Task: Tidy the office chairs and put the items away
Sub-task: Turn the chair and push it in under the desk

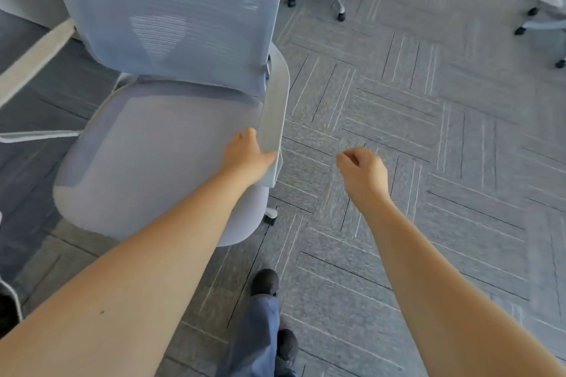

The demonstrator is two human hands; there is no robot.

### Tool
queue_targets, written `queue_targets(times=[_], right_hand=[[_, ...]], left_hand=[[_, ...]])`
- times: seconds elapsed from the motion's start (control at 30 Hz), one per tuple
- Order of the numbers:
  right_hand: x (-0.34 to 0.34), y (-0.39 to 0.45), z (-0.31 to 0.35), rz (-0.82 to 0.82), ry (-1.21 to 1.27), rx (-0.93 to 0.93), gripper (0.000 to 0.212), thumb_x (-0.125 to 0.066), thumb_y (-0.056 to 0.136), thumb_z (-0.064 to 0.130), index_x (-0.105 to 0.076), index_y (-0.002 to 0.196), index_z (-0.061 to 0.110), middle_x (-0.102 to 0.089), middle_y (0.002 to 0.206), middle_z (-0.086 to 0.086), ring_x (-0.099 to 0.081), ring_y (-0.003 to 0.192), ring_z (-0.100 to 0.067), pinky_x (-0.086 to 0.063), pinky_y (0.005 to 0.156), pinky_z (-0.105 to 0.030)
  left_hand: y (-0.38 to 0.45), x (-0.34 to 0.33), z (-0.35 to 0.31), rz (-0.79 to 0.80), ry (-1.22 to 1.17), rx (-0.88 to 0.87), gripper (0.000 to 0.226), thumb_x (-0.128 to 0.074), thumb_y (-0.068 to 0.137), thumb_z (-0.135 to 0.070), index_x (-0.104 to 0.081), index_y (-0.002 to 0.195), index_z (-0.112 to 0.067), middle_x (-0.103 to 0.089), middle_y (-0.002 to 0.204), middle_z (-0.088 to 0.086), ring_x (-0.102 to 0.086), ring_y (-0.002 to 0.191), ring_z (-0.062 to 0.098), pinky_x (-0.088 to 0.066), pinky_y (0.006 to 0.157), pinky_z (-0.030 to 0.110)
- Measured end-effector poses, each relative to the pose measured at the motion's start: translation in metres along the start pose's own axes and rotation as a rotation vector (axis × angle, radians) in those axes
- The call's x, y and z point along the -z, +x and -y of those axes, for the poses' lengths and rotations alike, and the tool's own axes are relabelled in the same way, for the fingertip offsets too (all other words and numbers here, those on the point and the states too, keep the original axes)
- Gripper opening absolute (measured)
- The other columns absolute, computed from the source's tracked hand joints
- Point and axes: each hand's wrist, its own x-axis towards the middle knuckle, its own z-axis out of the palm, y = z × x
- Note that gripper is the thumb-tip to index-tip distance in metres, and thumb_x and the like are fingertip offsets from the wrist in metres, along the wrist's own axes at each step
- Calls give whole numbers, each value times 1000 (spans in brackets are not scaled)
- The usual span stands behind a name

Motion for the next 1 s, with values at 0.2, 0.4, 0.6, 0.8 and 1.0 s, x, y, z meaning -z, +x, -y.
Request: queue_targets(times=[0.2, 0.4, 0.6, 0.8, 1.0], right_hand=[[-14, 71, -4, 36, -8, -44, 10, -46, 91, 21, -53, 88, 14, -46, 66, 9, -40, 55, -6, -30, 49, -21], [-22, 103, 2, 135, -27, -17, 12, -45, 91, 20, -54, 87, 12, -46, 63, 7, -39, 52, -8, -31, 46, -21], [-11, 118, 12, 254, -48, 69, 11, -43, 91, 20, -52, 87, 14, -46, 61, 6, -38, 49, -10, -30, 46, -23], [12, 120, 7, 386, -77, 202, 14, -45, 90, 19, -52, 79, 14, -44, 59, 4, -35, 49, -11, -28, 47, -24], [31, 113, -2, 444, -110, 280, 11, -45, 90, 18, -55, 87, 13, -47, 63, 6, -39, 53, -9, -30, 48, -23]], left_hand=[[62, -35, -13, 44, -47, 72, 67, -63, 80, -27, -27, 133, -4, -34, 137, 19, -41, 123, 36, -36, 99, 42], [78, -40, -13, 41, -24, 96, 67, -64, 80, -18, -25, 133, -6, -36, 134, 19, -43, 119, 36, -37, 96, 39], [62, -41, -6, 43, 23, 155, 71, -59, 84, -12, -17, 141, -13, -33, 141, 17, -45, 121, 36, -40, 95, 40], [29, -44, 18, -15, 211, 292, 76, -56, 87, -14, -8, 145, -25, -29, 149, 12, -42, 123, 40, -40, 101, 51], [-20, -44, 29, -194, 411, 507, 58, -51, 86, -7, -28, 139, -12, -39, 140, 18, -38, 124, 40, -34, 102, 45]])
